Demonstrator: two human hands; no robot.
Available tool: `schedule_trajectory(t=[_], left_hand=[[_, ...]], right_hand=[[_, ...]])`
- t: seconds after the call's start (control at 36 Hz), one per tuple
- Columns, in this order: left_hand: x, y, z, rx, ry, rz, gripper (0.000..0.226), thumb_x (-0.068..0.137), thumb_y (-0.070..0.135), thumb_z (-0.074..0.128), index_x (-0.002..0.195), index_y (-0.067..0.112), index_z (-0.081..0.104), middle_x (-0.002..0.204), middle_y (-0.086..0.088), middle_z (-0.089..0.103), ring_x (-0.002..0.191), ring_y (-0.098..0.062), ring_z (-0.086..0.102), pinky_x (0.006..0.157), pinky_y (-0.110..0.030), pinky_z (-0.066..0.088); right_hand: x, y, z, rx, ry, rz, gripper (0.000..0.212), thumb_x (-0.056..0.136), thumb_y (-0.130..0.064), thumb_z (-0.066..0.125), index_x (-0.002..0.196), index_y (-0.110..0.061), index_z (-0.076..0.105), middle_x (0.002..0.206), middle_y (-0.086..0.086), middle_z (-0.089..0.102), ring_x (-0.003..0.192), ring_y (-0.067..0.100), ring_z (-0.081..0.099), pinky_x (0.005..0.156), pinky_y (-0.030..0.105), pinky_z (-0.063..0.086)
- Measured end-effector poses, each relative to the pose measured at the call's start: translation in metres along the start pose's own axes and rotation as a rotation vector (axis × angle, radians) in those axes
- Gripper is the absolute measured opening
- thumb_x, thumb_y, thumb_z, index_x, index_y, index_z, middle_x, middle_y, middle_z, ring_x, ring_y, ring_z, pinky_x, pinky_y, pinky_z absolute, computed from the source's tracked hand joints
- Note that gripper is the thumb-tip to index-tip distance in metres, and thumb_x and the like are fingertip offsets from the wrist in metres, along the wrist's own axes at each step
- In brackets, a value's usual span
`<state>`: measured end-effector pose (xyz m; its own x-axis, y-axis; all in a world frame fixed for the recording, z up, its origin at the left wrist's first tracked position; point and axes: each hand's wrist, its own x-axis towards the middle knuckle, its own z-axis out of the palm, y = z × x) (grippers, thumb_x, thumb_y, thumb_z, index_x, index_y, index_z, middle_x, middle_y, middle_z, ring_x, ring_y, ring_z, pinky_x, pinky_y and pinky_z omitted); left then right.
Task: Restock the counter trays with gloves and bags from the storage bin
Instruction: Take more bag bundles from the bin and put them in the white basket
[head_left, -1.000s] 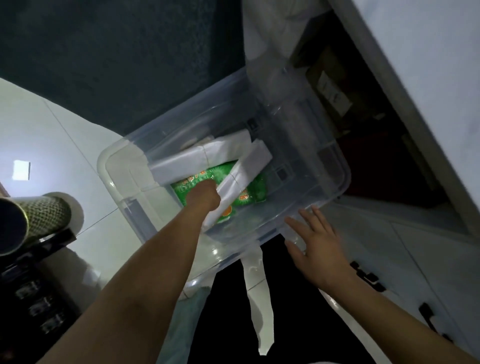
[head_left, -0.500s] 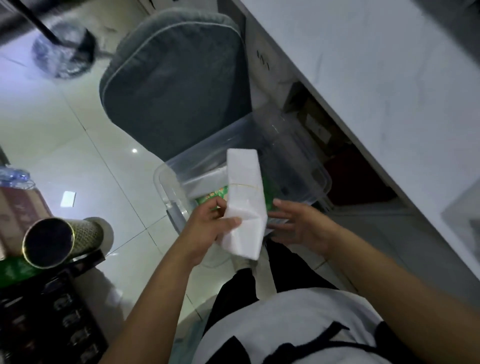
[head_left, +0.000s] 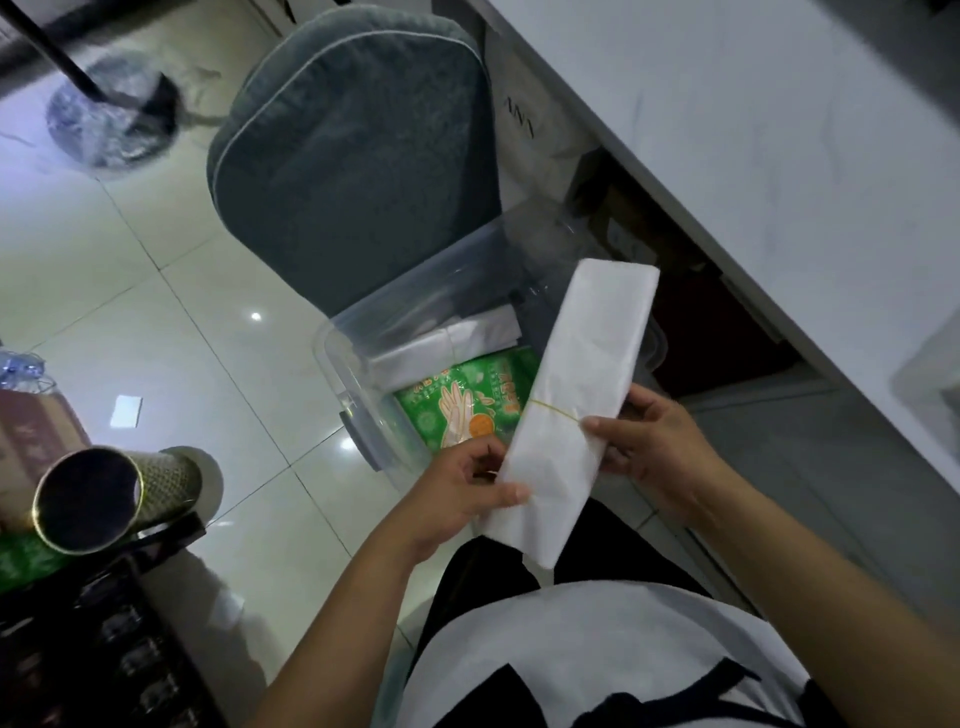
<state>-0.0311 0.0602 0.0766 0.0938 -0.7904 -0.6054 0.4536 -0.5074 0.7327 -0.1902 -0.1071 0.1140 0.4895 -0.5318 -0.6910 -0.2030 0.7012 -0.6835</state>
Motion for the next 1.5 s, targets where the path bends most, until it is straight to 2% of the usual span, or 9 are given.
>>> schedule_trajectory(t=[0.08, 0.14, 0.22, 0.44, 0.64, 0.75, 0.92, 1.14, 1.5], left_hand=[[0.019, -0.006, -0.027, -0.188, -0.095, -0.064, 0.021, 0.085, 0.010, 0.071, 0.106, 0.011, 0.070, 0.109, -0.011, 0.071, 0.105, -0.028, 0.066, 0.093, -0.038, 0.054], [0.046, -0.009, -0.052, -0.275, 0.113, -0.068, 0.023, 0.088, 0.016, 0.068, 0.110, 0.013, 0.070, 0.114, -0.012, 0.070, 0.110, -0.031, 0.065, 0.092, -0.039, 0.054], [0.098, -0.020, -0.081, 0.082, 0.413, -0.101, 0.031, 0.089, 0.014, 0.069, 0.118, 0.024, 0.064, 0.121, -0.008, 0.063, 0.110, -0.024, 0.059, 0.077, -0.026, 0.048], [0.209, -0.050, -0.121, 1.087, 0.350, -0.292, 0.065, 0.086, 0.024, 0.068, 0.145, 0.021, 0.043, 0.145, -0.015, 0.047, 0.127, -0.036, 0.051, 0.101, -0.040, 0.045], [0.272, -0.048, -0.125, 1.421, 0.436, -0.187, 0.076, 0.083, 0.011, 0.062, 0.151, 0.018, 0.028, 0.154, -0.014, 0.035, 0.140, -0.035, 0.033, 0.114, -0.049, 0.028], [0.299, -0.047, -0.133, 1.450, 0.464, -0.288, 0.082, 0.081, 0.005, 0.064, 0.151, 0.016, 0.024, 0.152, -0.018, 0.035, 0.142, -0.037, 0.030, 0.114, -0.052, 0.025], [0.314, -0.050, -0.137, 1.544, 0.485, -0.205, 0.036, 0.093, 0.002, 0.050, 0.128, 0.005, 0.055, 0.128, -0.022, 0.056, 0.118, -0.039, 0.057, 0.097, -0.045, 0.046], [0.310, -0.033, -0.144, 1.267, 0.441, -0.196, 0.037, 0.098, 0.011, 0.047, 0.135, 0.013, 0.055, 0.137, -0.025, 0.052, 0.127, -0.040, 0.049, 0.107, -0.040, 0.036], [0.149, 0.010, -0.049, 0.955, 0.722, 0.063, 0.032, 0.094, 0.018, 0.051, 0.124, 0.022, 0.064, 0.114, -0.013, 0.070, 0.103, -0.038, 0.063, 0.075, -0.032, 0.039]], right_hand=[[0.000, 0.009, -0.010, -0.078, 0.091, -0.101, 0.034, 0.072, 0.007, 0.072, 0.097, -0.015, 0.074, 0.099, 0.009, 0.077, 0.086, 0.027, 0.072, 0.075, 0.048, 0.057], [0.000, 0.013, -0.018, -0.160, 0.138, -0.181, 0.035, 0.074, 0.010, 0.072, 0.096, -0.018, 0.075, 0.096, 0.005, 0.078, 0.086, 0.022, 0.073, 0.071, 0.041, 0.060], [-0.001, 0.022, -0.031, -0.347, 0.243, -0.253, 0.036, 0.075, 0.011, 0.073, 0.102, -0.012, 0.073, 0.089, -0.001, 0.078, 0.081, 0.012, 0.072, 0.068, 0.023, 0.058], [-0.007, 0.050, -0.050, -0.503, 0.343, -0.160, 0.036, 0.079, 0.007, 0.073, 0.096, -0.025, 0.072, 0.082, -0.013, 0.076, 0.073, 0.002, 0.070, 0.062, 0.015, 0.056], [0.006, 0.076, -0.064, -0.545, 0.425, -0.114, 0.055, 0.080, 0.003, 0.073, 0.084, -0.052, 0.072, 0.085, -0.015, 0.076, 0.074, 0.004, 0.071, 0.062, 0.015, 0.055], [0.012, 0.084, -0.073, -0.537, 0.459, -0.050, 0.043, 0.080, 0.005, 0.073, 0.088, -0.037, 0.074, 0.089, -0.006, 0.077, 0.083, 0.016, 0.073, 0.071, 0.031, 0.061], [0.007, 0.083, -0.080, -0.622, 0.464, 0.000, 0.034, 0.080, -0.003, 0.074, 0.091, -0.035, 0.071, 0.087, -0.011, 0.075, 0.079, 0.009, 0.070, 0.075, 0.037, 0.058], [-0.018, 0.077, -0.088, -0.685, 0.479, -0.035, 0.045, 0.081, -0.002, 0.073, 0.091, -0.046, 0.065, 0.086, -0.023, 0.073, 0.080, 0.000, 0.067, 0.073, 0.028, 0.052], [-0.075, 0.044, -0.119, -0.609, 0.445, -0.284, 0.051, 0.079, 0.003, 0.074, 0.090, -0.046, 0.064, 0.087, -0.017, 0.073, 0.084, 0.007, 0.068, 0.073, 0.034, 0.055]])
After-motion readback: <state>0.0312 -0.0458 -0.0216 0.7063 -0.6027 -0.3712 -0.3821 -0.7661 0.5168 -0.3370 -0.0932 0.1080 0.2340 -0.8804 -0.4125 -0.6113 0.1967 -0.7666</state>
